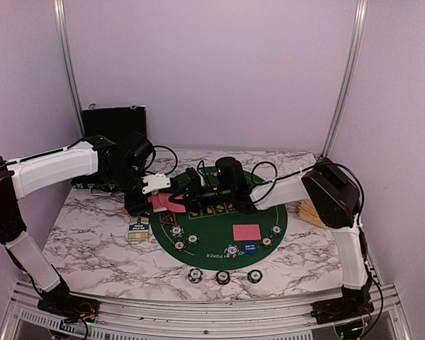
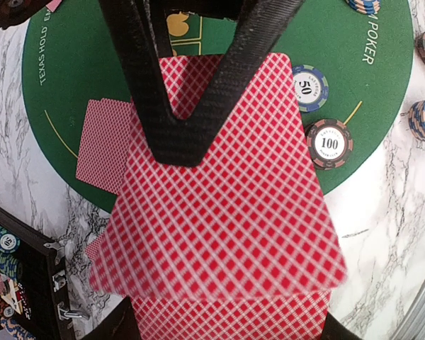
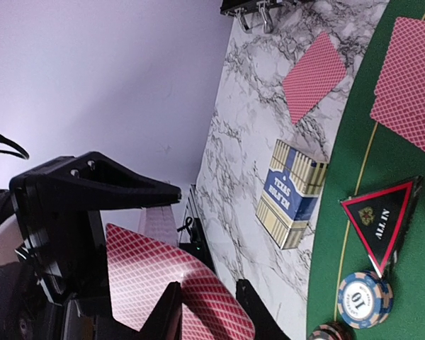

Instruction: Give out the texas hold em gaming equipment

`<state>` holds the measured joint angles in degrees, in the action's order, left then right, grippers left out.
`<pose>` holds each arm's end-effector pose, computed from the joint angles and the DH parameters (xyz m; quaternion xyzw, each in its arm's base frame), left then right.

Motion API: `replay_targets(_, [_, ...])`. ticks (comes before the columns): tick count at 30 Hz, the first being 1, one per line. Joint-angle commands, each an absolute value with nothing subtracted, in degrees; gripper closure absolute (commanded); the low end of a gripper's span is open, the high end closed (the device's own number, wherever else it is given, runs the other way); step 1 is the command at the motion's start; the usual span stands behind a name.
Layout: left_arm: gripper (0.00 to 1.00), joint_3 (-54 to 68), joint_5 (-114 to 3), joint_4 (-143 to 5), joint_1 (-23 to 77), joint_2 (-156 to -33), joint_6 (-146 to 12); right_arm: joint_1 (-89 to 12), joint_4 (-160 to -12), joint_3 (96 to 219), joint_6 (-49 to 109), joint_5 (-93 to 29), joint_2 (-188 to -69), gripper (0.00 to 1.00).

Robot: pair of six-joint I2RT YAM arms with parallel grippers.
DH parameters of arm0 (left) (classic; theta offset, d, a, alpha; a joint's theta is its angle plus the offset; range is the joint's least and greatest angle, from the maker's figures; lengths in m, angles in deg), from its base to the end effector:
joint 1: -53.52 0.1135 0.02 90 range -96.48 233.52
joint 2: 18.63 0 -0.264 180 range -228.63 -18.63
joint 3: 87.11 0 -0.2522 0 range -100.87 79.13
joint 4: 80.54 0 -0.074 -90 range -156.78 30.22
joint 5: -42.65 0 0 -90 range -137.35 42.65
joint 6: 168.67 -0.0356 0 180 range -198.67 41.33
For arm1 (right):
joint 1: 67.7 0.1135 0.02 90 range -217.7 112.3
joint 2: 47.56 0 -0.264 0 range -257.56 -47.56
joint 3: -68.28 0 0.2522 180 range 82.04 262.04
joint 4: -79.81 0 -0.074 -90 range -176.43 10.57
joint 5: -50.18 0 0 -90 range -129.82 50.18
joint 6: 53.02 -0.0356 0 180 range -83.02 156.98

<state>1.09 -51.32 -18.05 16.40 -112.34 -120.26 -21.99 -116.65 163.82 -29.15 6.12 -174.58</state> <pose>0.2668 -0.2050 0.2698 0.6239 0.7487 -0.0251 0.2226 0.3234 0.3682 0.1670 -0.1043 0.7611 0.6376 0.0575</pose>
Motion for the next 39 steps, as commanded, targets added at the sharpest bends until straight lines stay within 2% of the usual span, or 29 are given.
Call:
replay_targets(1, [1.0, -0.2, -51.4, -18.4, 16.4, -111.9, -120.8, -22.5, -113.0, 163.1, -26.9, 5.8, -171.8, 0.8])
replay_targets(11, [1.0, 0.4, -51.1, -18.4, 16.4, -111.6, -120.9, -25.4, -108.6, 161.0, -23.5, 5.8, -168.1, 0.93])
replay_targets(21, [1.0, 0.6, -51.2, -18.4, 16.4, -111.4, -120.9, -35.3, -103.7, 161.9, -19.7, 5.0, -166.0, 0.98])
replay_targets(30, [1.0, 0.4, -51.3, -18.4, 16.4, -111.5, -120.7, -44.6, -93.5, 173.9, -12.6, 0.6, -171.7, 0.97])
replay_targets(39, [1.0, 0.2, -51.6, -18.4, 16.4, -111.4, -120.3, -47.7, -85.8, 188.0, -8.6, -5.3, -182.5, 0.93])
